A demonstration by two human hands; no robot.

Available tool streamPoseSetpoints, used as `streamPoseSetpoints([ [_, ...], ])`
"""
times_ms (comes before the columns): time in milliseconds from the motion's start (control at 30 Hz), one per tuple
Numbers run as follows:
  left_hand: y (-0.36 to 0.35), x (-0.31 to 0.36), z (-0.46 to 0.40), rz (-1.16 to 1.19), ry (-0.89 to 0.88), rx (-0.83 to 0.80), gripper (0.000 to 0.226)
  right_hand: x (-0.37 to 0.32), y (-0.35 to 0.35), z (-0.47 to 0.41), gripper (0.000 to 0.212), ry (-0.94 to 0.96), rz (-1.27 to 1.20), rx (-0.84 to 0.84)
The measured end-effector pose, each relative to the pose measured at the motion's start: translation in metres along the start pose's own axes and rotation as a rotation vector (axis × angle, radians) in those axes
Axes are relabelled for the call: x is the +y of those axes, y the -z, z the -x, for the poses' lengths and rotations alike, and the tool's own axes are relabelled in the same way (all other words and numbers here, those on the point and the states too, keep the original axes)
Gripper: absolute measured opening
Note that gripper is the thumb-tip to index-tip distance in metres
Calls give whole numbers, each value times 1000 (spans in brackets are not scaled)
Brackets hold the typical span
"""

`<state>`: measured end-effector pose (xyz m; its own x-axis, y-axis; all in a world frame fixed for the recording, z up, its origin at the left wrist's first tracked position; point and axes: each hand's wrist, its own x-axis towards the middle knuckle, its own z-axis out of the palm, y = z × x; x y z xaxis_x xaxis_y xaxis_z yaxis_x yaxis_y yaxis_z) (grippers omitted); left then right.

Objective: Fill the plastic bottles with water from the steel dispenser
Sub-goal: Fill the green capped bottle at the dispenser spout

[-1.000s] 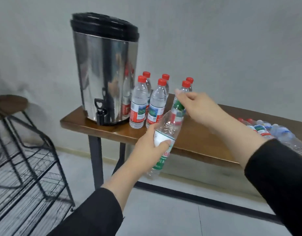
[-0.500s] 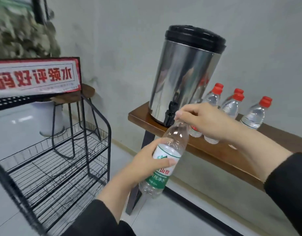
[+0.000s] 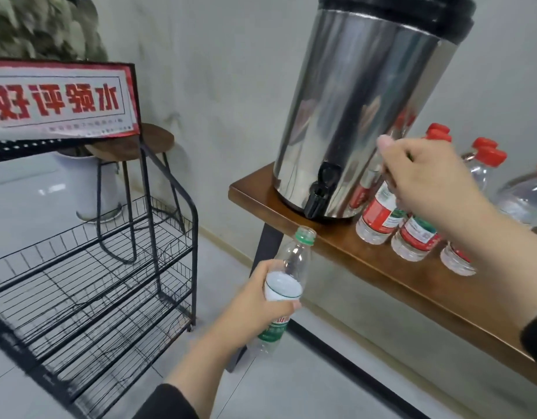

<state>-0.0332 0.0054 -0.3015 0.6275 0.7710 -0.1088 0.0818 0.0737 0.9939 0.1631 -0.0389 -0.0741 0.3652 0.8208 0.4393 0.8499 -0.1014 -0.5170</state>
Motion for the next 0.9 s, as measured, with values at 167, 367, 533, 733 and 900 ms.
streamPoseSetpoints([
  [167,-7,-21,-38,-42,-33,131,62,-10,-21,-17,39,106,246,-205],
  [367,-9,-28,-70,-57,-101,133,61,-16,-36,-39,31,198,505,-391],
  [533,-11,-34,-79,-86,-151,148,67,-9,-41,-42,27,197,466,-392],
  [733,-11,-40,-81,-57,-169,162,65,-2,-46,-33,23,239,370,-288],
  [900,-12,-41,-82,-73,-178,166,66,7,-55,-23,23,282,363,-162],
])
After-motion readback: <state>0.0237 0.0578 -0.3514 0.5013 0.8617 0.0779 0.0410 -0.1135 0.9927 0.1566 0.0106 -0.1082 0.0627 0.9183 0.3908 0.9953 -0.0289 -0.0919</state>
